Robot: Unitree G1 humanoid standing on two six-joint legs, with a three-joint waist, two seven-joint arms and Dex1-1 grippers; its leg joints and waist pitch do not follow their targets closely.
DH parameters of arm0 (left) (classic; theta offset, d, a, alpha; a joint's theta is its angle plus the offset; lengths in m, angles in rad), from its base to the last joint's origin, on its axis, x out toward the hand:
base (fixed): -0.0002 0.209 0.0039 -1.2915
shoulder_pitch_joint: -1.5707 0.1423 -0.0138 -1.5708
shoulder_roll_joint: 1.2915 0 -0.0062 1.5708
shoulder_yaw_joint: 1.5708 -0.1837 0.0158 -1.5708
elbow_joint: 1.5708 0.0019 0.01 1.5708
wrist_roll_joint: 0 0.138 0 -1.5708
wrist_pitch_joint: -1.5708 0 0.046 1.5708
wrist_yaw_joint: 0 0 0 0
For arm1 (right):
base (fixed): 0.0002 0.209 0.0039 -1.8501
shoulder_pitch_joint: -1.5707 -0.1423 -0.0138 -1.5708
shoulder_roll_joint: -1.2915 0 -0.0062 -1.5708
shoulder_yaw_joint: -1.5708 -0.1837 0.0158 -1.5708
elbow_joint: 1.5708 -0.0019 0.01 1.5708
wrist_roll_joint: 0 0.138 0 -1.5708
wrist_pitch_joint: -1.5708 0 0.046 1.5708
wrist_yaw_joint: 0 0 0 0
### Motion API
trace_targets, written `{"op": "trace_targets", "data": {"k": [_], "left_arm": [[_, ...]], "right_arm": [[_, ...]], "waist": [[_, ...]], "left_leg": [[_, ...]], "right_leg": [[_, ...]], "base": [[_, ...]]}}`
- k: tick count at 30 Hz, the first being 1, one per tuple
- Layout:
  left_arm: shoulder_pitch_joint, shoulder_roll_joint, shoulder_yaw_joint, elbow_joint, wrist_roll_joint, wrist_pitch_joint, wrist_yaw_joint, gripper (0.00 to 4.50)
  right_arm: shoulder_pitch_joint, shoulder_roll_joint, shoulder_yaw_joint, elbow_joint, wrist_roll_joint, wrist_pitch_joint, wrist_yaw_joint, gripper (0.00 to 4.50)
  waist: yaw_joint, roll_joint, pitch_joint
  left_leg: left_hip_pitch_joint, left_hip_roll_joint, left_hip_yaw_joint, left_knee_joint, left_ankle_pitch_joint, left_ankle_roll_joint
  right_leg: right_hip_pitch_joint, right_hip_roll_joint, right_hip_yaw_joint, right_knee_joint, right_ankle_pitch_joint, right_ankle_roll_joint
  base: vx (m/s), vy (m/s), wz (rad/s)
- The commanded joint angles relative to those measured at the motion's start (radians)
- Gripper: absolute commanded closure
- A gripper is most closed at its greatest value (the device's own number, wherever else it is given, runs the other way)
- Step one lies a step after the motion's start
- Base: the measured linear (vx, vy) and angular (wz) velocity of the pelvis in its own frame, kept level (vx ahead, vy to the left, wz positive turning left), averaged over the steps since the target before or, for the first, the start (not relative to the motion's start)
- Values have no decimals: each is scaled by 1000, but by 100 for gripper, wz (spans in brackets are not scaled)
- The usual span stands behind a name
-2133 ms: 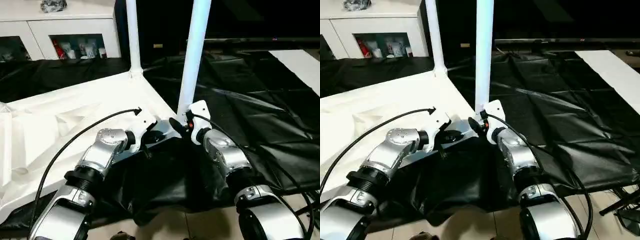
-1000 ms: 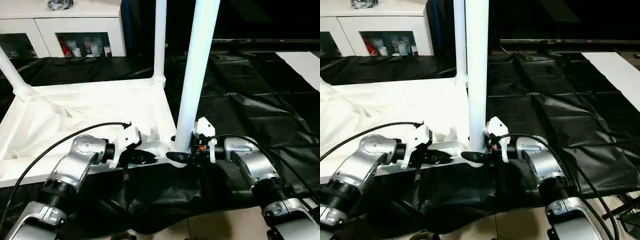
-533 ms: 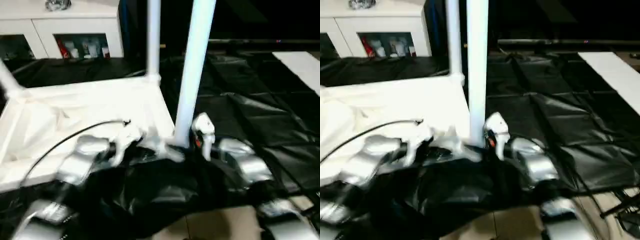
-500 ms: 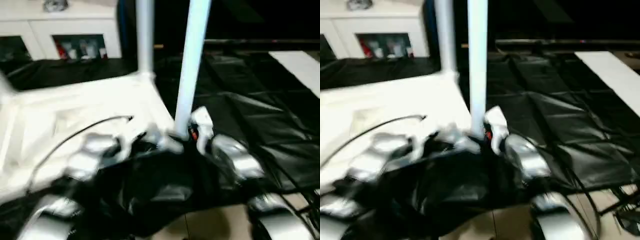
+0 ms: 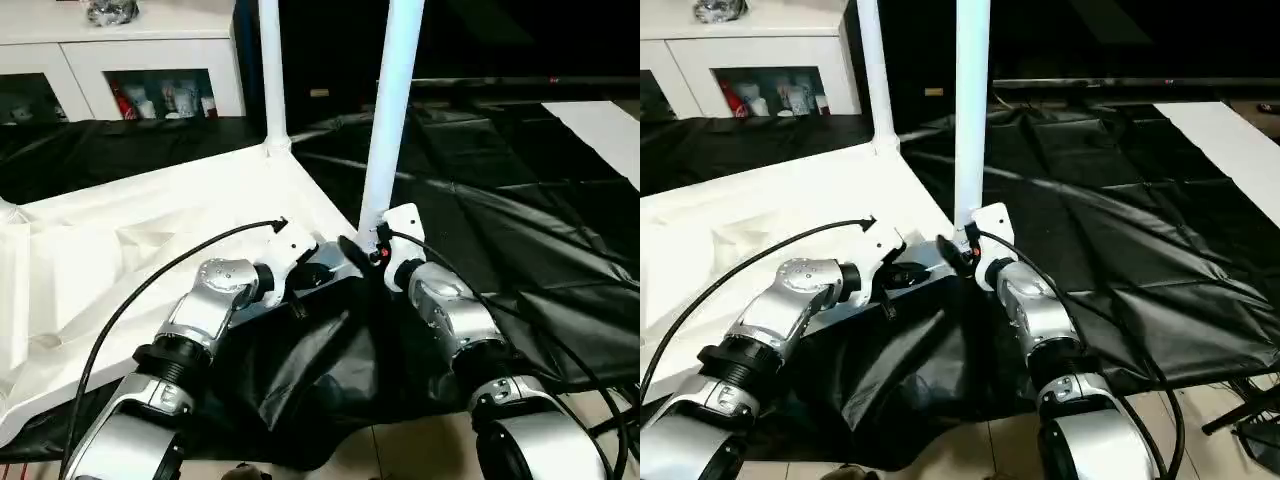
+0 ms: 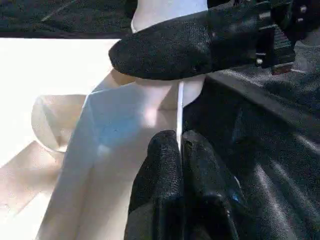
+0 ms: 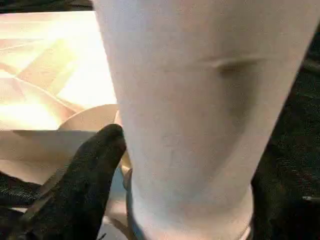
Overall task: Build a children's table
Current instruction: Rotate leg to tighten
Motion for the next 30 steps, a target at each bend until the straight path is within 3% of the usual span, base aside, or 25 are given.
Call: {"op": "trace_targets", "data": {"k": [1,9,19,30], "left_arm": [[-5,-40,-3,-47,-52,-66,-14,450],[67,77,-27,-139,-83,-80,-219,450],[128,209,-34,-227,-125,-38,-418,450],[141,260,-30,-246,-143,-16,-478,450]], "right_arm": [[17,62,116,-36,6,-1,171,36],[66,-84,148,-175,56,15,463,36],[118,-232,179,-286,67,54,682,36],[125,-265,211,-337,72,102,745,127]], "waist": [[1,-8,-63],[4,-7,-64],[17,-5,-61],[26,-8,-62]], "left_leg": [[16,37,-13,-69,-271,31],[12,41,-10,-67,-242,55],[16,46,-10,-71,-269,40],[19,45,-10,-70,-259,31]], "right_leg": [[44,-85,49,-91,-331,-173],[45,-82,48,-86,-299,-183],[41,-81,49,-85,-325,-183],[40,-80,49,-83,-322,-182]], "base": [[0,0,0],[0,0,0],[0,0,0],[0,0,0]]}}
